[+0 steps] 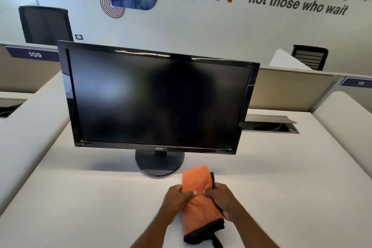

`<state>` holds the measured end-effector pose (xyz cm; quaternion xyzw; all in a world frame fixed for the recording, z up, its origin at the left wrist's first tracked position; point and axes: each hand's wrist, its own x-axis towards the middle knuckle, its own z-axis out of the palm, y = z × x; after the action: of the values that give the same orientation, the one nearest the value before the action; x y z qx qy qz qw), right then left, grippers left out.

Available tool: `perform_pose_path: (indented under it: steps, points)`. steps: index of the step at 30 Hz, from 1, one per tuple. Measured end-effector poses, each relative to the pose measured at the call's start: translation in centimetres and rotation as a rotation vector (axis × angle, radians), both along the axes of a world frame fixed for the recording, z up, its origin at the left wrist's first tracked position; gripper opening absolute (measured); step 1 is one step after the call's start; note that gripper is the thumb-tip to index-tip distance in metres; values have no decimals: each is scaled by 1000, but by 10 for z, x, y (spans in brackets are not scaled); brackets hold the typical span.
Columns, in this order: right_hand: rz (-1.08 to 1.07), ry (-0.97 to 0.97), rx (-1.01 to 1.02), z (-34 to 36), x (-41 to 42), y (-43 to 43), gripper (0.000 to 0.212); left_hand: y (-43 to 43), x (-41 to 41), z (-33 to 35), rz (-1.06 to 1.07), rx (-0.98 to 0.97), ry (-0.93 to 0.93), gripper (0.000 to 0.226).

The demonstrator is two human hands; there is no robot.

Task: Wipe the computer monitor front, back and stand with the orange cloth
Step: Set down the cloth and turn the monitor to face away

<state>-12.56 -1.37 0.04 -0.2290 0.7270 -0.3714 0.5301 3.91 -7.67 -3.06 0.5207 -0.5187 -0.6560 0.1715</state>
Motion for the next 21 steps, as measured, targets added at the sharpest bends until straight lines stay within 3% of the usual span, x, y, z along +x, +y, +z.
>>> perform_pose_path:
  steps: [2,6,10,13,15,17,19,21]
  points:
    - [21,57,25,-3,-10,1,16,4,-11,-1,-15,-30,-83,44]
    - [59,229,46,-11,-19,3,14,4,-29,-4,-102,-250,-438,45]
    - [159,457,73,-10,-27,-1,16,8,-38,-1,-164,-295,-594,53]
    - [280,681,157,4,-27,-5,19,8,-42,-2,-182,-338,-700,71]
    - [330,831,225,16,-24,-8,27,8,-42,3,-114,-399,-723,67]
    - [360,952,209,34,-21,-13,32,7,-40,20,55,-469,-701,43]
    - [397,1029,126,64,-18,-25,30,-4,-37,46,240,-615,-679,30]
    - [413,1068,-28,105,-15,-38,24,-21,-34,79,383,-787,-633,32]
